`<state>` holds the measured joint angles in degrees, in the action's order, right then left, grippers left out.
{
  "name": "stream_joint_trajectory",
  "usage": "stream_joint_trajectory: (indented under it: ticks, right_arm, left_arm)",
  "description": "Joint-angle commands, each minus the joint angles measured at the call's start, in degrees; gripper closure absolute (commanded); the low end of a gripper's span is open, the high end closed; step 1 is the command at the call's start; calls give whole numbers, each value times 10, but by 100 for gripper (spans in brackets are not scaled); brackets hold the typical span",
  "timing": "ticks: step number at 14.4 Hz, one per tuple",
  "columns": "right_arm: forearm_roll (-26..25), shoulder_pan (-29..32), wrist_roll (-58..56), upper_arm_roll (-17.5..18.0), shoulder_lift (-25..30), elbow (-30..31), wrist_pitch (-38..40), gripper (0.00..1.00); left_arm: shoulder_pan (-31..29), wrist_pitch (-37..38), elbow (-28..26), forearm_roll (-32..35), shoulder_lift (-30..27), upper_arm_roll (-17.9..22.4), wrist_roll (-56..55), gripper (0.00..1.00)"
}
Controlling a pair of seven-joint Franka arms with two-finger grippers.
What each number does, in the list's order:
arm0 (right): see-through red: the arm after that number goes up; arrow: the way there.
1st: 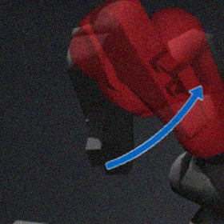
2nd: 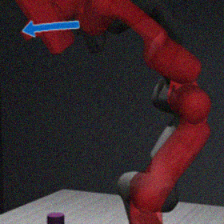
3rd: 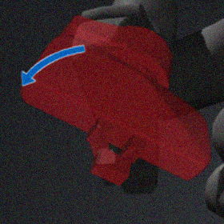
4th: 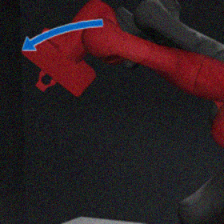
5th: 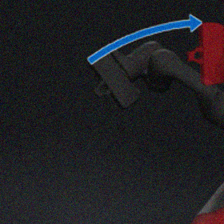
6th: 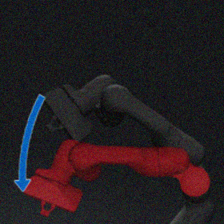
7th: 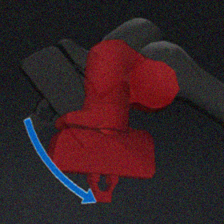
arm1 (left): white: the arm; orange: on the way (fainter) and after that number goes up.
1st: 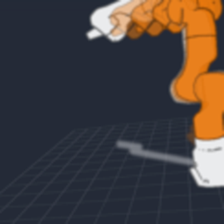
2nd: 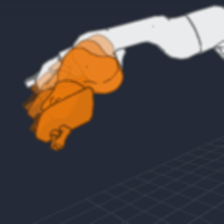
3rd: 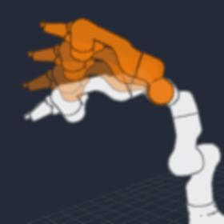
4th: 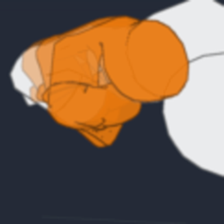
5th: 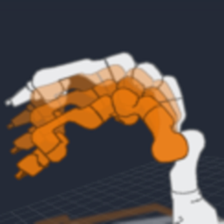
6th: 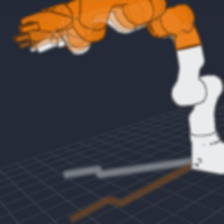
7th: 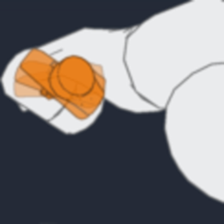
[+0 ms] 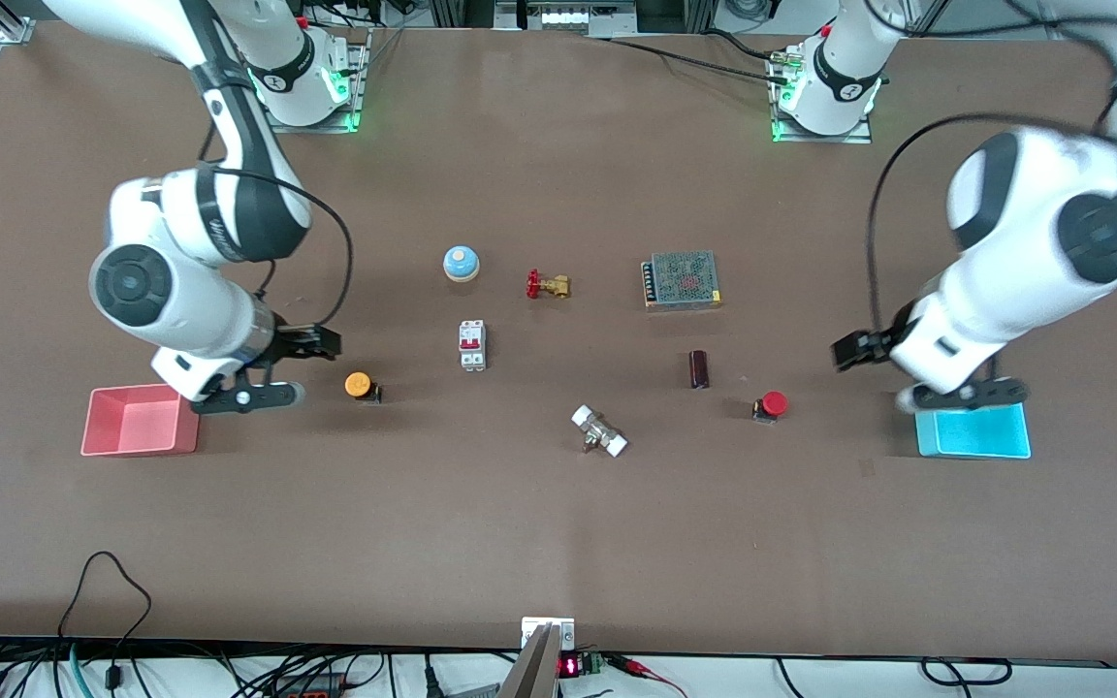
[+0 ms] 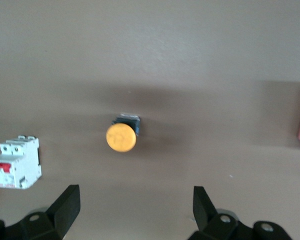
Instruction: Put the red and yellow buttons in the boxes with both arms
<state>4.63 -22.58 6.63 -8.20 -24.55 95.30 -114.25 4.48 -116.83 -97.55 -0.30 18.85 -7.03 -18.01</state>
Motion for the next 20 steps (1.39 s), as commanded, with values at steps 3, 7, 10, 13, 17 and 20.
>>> stream_joint_trajectory:
  ticks: [3,7,10,13,17,20]
  right_arm:
    - [11,-16,21,-3,-48,-11,-44,0]
    - [38,-17,18,-3,-77,-11,-68,0]
    - [38,-18,19,-3,-94,-11,-83,0]
    - [38,-18,19,-3,-110,-13,-87,0]
    - [40,-18,20,-3,-134,-17,-90,0]
    - [39,-18,20,-3,-147,-21,-97,0]
  left_arm:
    - [40,-163,-75,23,52,3,-75,0]
    - [41,-209,-89,64,96,3,-105,0]
    - [41,-221,-87,65,114,2,-105,0]
    - [42,-230,-80,64,133,2,-105,0]
    - [42,-237,-74,64,141,2,-105,1]
    - [43,-237,-58,64,151,2,-105,9]
